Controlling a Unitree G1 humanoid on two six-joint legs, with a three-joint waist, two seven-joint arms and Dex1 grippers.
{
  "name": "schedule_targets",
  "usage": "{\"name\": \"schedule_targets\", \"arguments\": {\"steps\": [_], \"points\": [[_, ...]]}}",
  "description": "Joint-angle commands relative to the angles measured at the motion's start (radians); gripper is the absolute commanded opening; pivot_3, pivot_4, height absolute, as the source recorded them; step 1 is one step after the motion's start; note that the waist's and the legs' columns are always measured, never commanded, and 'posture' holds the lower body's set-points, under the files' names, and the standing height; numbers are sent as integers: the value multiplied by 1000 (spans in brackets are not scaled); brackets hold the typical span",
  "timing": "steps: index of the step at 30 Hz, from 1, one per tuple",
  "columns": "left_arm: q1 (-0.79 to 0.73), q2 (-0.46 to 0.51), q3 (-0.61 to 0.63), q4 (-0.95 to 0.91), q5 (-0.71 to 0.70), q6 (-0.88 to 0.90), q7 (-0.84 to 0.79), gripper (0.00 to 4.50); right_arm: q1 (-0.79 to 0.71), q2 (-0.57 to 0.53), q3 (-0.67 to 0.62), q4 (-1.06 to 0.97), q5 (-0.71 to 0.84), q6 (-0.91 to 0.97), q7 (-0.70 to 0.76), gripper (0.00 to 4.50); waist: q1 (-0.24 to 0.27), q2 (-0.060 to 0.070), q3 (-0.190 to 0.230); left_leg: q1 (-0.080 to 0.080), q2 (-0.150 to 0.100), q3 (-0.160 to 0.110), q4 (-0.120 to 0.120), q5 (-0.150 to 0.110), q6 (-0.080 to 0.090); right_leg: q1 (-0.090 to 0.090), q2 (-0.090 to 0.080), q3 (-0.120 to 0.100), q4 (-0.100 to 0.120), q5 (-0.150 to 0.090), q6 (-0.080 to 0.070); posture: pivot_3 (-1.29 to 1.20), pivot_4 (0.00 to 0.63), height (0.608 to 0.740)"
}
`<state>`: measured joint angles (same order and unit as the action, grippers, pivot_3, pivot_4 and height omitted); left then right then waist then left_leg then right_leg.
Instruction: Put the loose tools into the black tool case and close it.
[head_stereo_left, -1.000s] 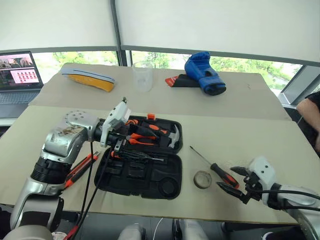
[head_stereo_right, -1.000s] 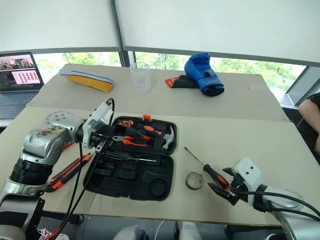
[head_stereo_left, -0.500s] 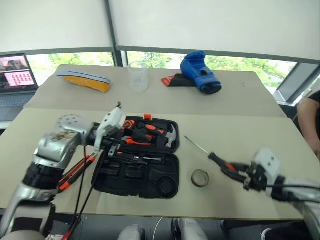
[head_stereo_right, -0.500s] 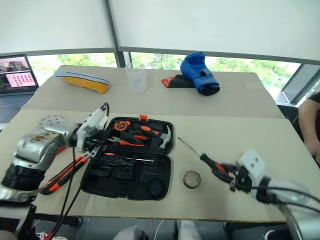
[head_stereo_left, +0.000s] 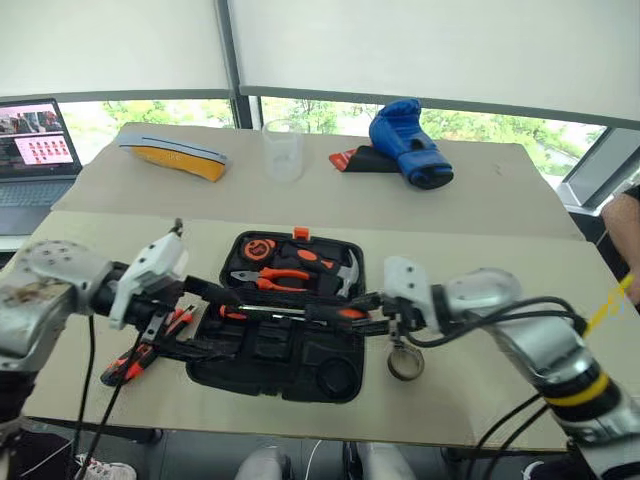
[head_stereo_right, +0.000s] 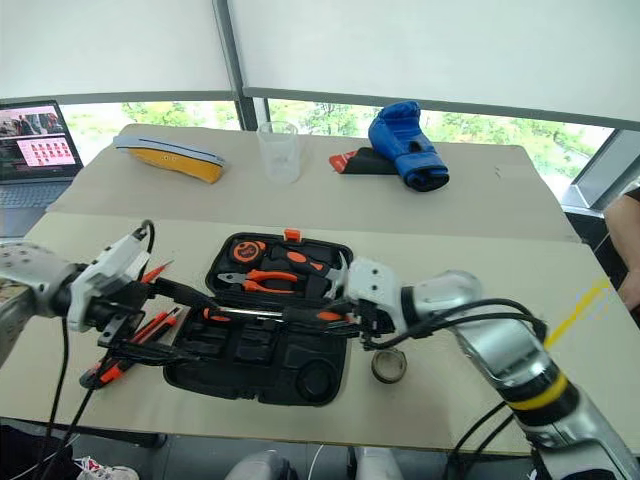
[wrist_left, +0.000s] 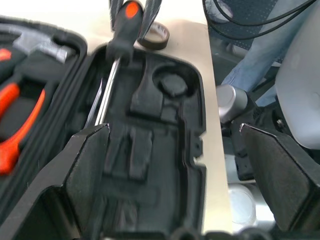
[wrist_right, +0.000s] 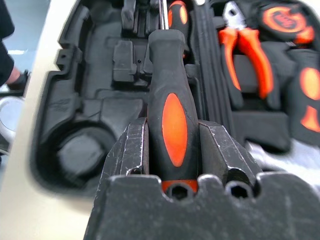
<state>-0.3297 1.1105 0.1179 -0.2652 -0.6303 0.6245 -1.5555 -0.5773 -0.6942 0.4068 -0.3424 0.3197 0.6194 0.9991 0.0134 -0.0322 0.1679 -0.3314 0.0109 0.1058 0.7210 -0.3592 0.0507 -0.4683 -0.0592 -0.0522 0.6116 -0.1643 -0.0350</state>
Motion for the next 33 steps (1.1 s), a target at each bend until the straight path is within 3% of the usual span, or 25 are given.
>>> {"name": "schedule_targets", "arguments": {"steps": [1,9,19,21,25,30,33], "points": [[16,16,63,-33,-20,1,39,4500,-11,21,32,8,-45,-1,-1,1041,0,0,0,-4,-1,0,0,0,0,-3,0,-1,1,1,1,0,150,738],[36,22,88,-4,-2,-20,73,4500,25,49,54,18,-83,44,-21,1041,-13,0,0,-5,0,4,-1,0,-7,-4,-1,-13,1,-2,-4,0,150,738],[6,19,52,60,43,-63,78,4500,63,45,45,-42,-79,97,-27,1041,-20,0,0,-2,2,4,1,5,-16,-4,0,-11,12,-6,-10,0,150,738],[-12,13,41,65,45,-61,81,4500,63,65,38,-25,-79,93,-45,2047,-20,0,0,-2,2,4,2,5,-16,-4,0,-11,13,-6,-10,0,150,738],[-35,9,25,69,45,-58,83,4500,52,92,9,-30,-57,93,-56,3252,-21,0,0,-2,2,3,4,5,-16,-4,1,-10,14,-6,-10,0,150,738],[-45,6,11,85,54,-72,79,4500,11,138,-37,-18,-27,116,-67,3252,-27,0,0,-2,3,3,5,5,-16,-4,1,-9,15,-6,-11,0,150,738],[-51,3,3,91,59,-79,79,4500,3,166,-46,5,-23,118,-77,2522,-25,0,0,-3,3,2,5,5,-15,-4,1,-9,16,-6,-11,0,150,738]]}}
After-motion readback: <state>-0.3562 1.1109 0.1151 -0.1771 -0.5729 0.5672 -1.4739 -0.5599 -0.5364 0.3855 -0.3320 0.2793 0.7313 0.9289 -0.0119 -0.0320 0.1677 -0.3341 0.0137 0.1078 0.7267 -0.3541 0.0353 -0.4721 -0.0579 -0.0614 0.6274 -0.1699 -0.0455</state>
